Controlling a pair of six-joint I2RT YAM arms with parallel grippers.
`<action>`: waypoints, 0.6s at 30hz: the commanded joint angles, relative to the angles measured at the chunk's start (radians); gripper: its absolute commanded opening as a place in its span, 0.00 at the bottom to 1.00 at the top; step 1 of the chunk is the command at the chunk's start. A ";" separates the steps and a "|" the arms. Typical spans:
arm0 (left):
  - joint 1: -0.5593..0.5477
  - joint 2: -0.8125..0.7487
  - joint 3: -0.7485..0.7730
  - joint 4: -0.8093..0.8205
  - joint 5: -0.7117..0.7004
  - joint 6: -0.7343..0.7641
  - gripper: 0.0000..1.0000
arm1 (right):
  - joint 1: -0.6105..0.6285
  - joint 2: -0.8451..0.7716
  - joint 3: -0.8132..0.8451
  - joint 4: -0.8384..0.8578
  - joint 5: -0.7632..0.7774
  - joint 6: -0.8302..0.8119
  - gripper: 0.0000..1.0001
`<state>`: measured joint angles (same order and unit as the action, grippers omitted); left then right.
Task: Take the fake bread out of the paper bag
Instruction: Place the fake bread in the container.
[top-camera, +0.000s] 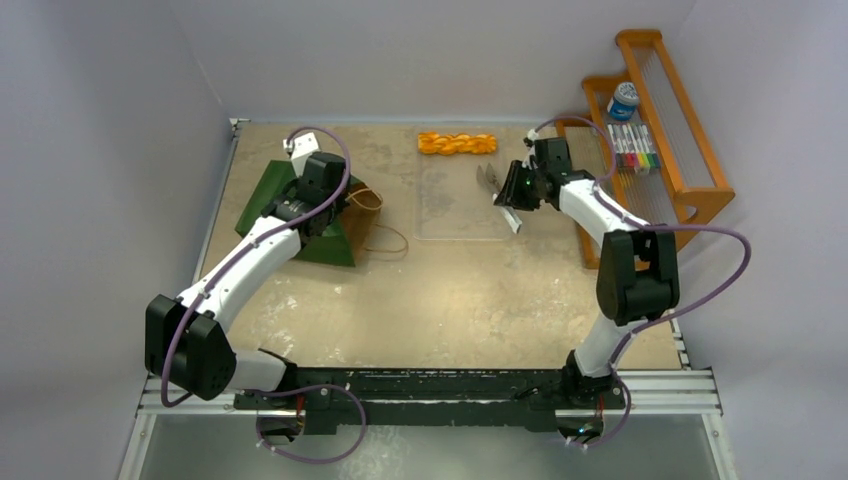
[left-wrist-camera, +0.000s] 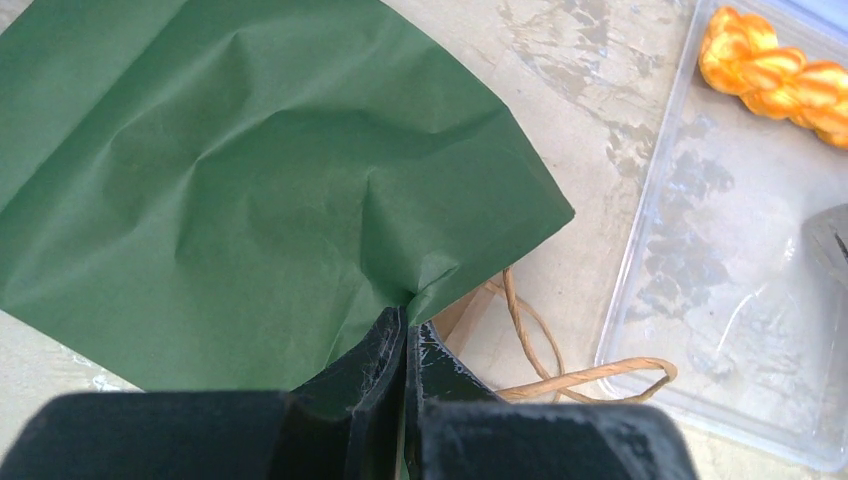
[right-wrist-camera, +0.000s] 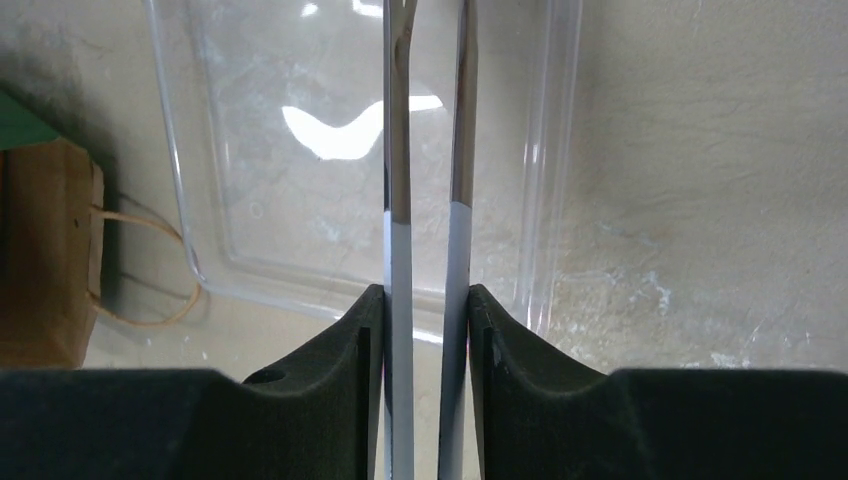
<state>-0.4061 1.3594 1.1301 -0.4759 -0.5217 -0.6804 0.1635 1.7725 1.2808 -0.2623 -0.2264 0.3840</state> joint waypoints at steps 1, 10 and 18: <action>0.003 -0.013 -0.005 0.066 0.085 0.033 0.00 | 0.012 -0.101 -0.055 0.052 -0.006 -0.034 0.34; 0.001 -0.025 -0.033 0.033 0.165 0.061 0.00 | 0.100 -0.220 -0.164 0.043 0.011 -0.074 0.32; -0.023 -0.095 -0.085 -0.086 0.202 0.073 0.00 | 0.167 -0.297 -0.202 0.023 0.010 -0.104 0.31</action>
<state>-0.4118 1.3342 1.0672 -0.4892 -0.3508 -0.6231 0.3233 1.5421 1.0840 -0.2535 -0.2180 0.3149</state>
